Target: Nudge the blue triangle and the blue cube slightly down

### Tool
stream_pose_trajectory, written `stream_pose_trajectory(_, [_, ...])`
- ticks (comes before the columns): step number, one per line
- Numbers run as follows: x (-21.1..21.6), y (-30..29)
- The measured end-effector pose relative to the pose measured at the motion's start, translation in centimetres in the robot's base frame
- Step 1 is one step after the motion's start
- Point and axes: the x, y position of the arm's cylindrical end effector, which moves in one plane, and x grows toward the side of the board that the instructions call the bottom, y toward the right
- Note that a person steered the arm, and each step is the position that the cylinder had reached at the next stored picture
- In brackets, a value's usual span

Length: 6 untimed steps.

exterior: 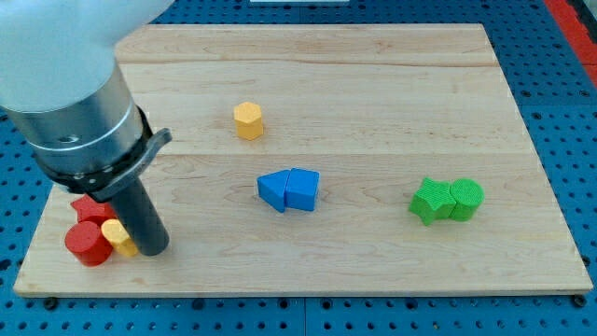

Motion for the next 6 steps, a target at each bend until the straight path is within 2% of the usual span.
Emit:
stream_pose_trajectory(2, [-0.1,-0.3])
stream_pose_trajectory(3, [-4.0,0.7])
stream_pose_trajectory(4, [-7.7,4.1])
stream_pose_trajectory(6, [-11.1,18.6])
